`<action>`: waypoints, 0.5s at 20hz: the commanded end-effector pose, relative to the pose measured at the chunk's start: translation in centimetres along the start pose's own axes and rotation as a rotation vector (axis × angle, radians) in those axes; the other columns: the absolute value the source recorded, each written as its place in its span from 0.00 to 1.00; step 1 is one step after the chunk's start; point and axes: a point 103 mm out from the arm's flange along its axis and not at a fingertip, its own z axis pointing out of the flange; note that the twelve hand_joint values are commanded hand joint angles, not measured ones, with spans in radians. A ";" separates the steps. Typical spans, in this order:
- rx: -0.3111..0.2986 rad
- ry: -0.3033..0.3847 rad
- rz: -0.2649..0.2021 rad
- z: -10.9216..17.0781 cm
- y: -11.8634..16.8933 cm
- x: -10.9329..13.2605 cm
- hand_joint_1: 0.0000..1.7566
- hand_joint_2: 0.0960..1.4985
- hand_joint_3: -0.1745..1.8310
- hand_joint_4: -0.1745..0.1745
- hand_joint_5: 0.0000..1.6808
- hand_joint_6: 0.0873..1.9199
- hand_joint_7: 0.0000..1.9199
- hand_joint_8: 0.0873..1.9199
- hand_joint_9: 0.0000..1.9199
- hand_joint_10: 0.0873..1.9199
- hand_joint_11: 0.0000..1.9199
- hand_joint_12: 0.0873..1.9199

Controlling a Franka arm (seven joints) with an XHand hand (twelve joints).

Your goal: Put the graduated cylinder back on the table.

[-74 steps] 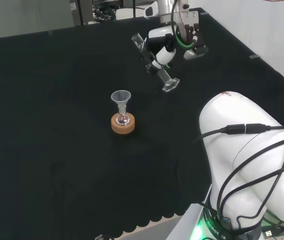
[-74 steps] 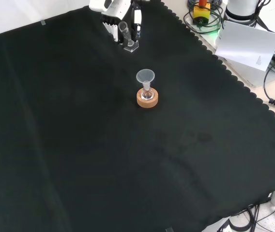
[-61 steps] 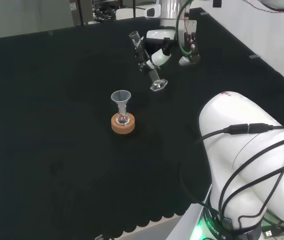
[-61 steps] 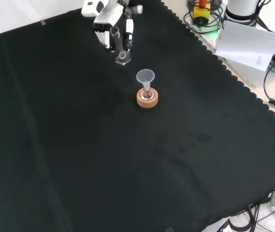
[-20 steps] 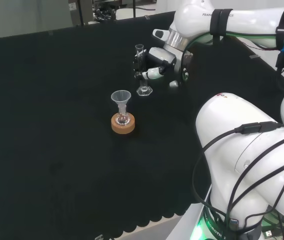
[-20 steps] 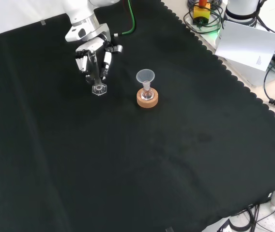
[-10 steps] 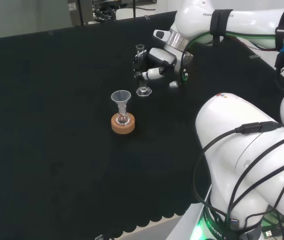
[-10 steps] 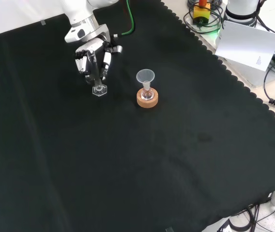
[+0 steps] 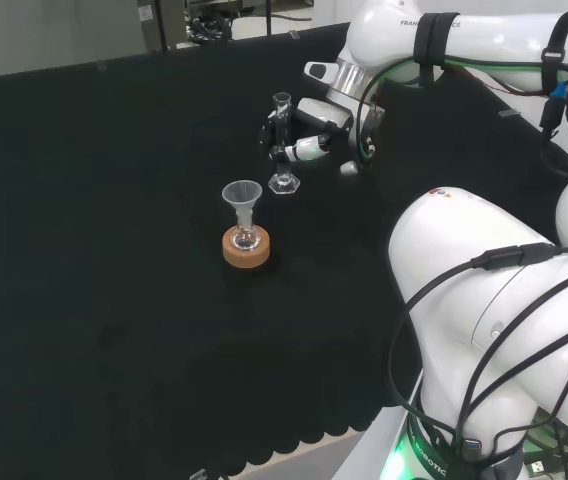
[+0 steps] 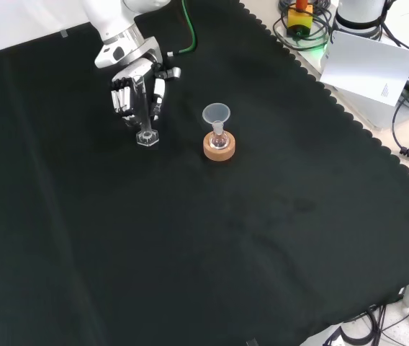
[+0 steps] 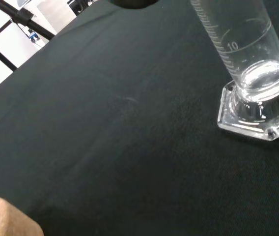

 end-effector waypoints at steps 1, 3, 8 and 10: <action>0.025 -0.017 0.004 -0.4 -0.2 0.1 0.56 0.70 0.04 0.43 0.52 0.28 0.46 0.23 0.65 0.00 0.49 0.50; 0.039 -0.024 0.013 -0.5 -0.1 0.2 0.56 0.70 0.02 0.43 0.50 0.27 0.45 0.23 0.64 0.00 0.47 0.52; 0.051 -0.032 0.039 -0.6 0.1 0.0 0.54 0.69 0.00 0.43 0.47 0.27 0.43 0.24 0.62 0.00 0.43 0.55; 0.053 -0.022 0.050 -0.7 0.2 0.0 0.53 0.67 0.00 0.43 0.44 0.28 0.42 0.24 0.61 0.00 0.41 0.57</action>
